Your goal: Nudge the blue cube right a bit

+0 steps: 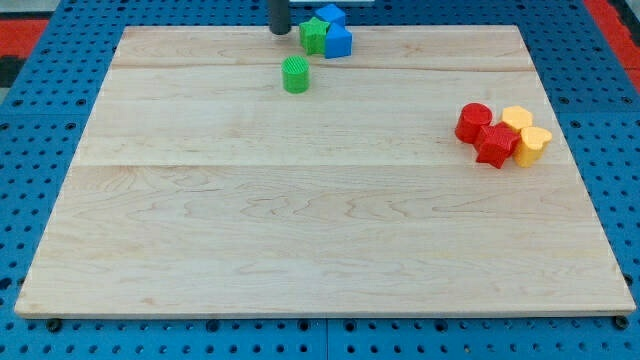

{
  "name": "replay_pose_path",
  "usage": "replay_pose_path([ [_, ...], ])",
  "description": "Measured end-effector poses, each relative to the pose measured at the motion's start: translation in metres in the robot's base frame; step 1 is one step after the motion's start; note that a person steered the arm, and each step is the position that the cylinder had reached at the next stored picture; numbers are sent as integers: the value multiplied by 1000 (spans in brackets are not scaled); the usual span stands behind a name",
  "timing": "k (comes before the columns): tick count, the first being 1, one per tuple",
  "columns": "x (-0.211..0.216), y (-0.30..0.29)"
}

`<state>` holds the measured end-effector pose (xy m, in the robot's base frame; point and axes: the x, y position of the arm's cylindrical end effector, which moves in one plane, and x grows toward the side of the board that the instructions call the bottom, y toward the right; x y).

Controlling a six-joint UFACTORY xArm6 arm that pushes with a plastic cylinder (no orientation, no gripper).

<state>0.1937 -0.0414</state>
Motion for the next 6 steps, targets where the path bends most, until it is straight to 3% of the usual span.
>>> replay_pose_path([
  [1, 23, 41],
  [2, 62, 45],
  [3, 59, 43],
  [5, 2, 35],
  [6, 22, 61],
])
